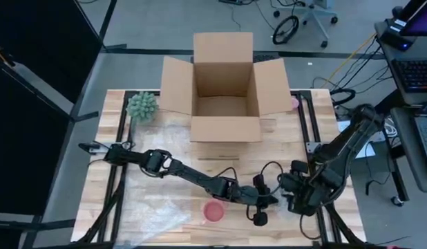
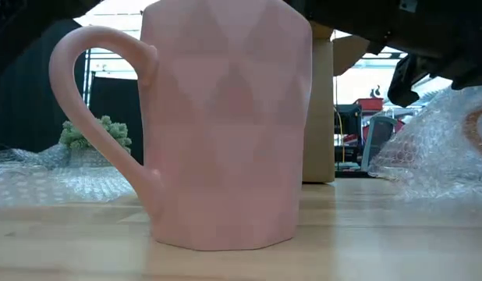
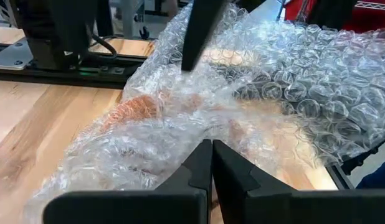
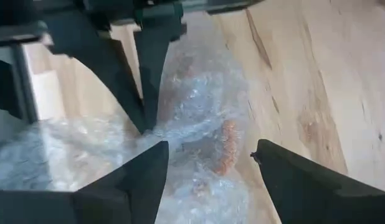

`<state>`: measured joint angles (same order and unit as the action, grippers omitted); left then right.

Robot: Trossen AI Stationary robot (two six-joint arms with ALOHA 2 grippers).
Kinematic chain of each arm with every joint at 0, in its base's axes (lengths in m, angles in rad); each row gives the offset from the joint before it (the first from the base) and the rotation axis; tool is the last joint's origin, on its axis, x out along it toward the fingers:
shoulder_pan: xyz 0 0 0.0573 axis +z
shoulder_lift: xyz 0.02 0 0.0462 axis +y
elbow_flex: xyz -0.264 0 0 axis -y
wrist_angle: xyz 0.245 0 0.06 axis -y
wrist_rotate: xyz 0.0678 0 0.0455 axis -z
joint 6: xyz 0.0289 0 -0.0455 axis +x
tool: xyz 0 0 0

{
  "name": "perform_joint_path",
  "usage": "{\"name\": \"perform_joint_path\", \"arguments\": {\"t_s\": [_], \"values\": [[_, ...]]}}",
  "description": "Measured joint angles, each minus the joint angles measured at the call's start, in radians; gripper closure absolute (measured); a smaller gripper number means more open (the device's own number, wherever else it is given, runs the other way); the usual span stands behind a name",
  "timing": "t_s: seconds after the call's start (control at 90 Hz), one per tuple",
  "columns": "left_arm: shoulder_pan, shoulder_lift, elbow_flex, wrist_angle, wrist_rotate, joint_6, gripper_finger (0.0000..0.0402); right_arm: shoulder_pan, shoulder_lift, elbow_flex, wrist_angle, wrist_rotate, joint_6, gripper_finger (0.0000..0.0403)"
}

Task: Wrap mug
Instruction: Wrap the yellow mug with bubble wrap

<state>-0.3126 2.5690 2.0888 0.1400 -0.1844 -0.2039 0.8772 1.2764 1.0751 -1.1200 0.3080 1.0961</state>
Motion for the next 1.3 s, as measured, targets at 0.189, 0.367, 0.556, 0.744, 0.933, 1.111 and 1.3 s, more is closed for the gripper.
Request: {"name": "perform_joint_path", "arguments": {"t_s": [0.189,0.367,0.556,0.744,0.933,1.111,1.3], "values": [[-0.001,0.001,-0.001,0.004,-0.002,0.000,0.0402,0.021,0.022,-0.098,0.168,-0.064,-0.006,0.0172],[-0.001,0.002,-0.002,0.016,-0.005,0.001,0.0402,0.022,0.058,-0.174,0.152,-0.013,0.080,0.0172],[-0.001,0.003,-0.002,0.016,-0.006,0.002,0.0402,0.012,0.066,-0.199,0.260,0.001,0.026,0.0172],[-0.006,-0.015,-0.005,0.013,-0.003,0.006,0.0402,0.012,0.131,-0.196,0.274,-0.006,0.003,0.0172],[-0.050,-0.062,-0.003,0.027,-0.025,0.163,0.0402,0.014,0.147,-0.196,0.273,-0.009,0.003,0.0172],[-0.077,-0.058,0.000,0.136,-0.040,0.270,0.0402,0.005,0.136,-0.199,0.277,-0.024,-0.007,0.0172],[-0.037,-0.036,-0.002,0.097,-0.030,0.149,0.0402,0.005,0.136,-0.199,0.281,-0.022,-0.013,0.0172]]}}
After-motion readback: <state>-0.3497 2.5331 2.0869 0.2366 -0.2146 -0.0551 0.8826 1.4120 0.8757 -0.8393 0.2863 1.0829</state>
